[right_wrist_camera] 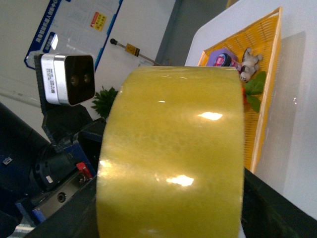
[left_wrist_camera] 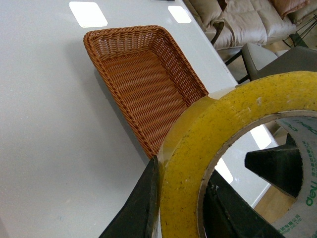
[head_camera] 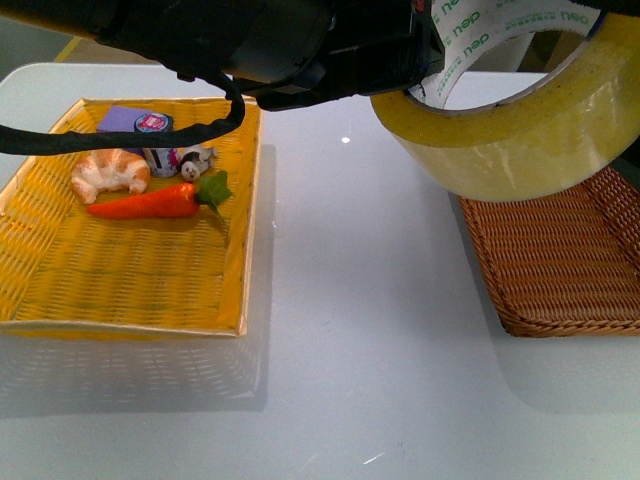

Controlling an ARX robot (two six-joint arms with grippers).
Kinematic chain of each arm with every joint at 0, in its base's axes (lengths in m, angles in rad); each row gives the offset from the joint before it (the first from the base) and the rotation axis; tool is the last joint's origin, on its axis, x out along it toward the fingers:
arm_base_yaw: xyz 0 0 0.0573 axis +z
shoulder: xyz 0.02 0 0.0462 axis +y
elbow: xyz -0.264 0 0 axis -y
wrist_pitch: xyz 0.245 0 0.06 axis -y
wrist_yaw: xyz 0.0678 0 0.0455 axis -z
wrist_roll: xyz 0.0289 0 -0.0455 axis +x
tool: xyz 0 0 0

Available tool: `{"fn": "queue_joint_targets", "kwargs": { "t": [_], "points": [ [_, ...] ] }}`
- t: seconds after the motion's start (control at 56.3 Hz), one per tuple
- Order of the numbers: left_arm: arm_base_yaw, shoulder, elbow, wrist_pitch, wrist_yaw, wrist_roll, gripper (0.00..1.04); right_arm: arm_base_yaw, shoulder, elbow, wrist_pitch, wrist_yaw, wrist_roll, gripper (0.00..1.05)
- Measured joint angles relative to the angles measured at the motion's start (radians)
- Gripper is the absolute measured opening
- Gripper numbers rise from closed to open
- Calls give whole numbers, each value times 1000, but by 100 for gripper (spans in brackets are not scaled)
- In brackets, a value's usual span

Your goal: Move tape to another basket

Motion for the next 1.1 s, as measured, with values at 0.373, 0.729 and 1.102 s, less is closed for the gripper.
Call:
{"fn": "queue_joint_targets", "kwargs": {
  "t": [0.373, 0.729, 1.102],
  "points": [
    [0, -12, -10, 15, 6, -6, 34, -1, 2, -2, 21, 3, 23, 46],
    [19, -117, -50, 39, -14, -32, 89, -25, 3, -7, 30, 7, 46, 46],
    [163, -405, -188, 95, -28, -90, 96, -118, -26, -43, 16, -20, 43, 46]
  ]
}}
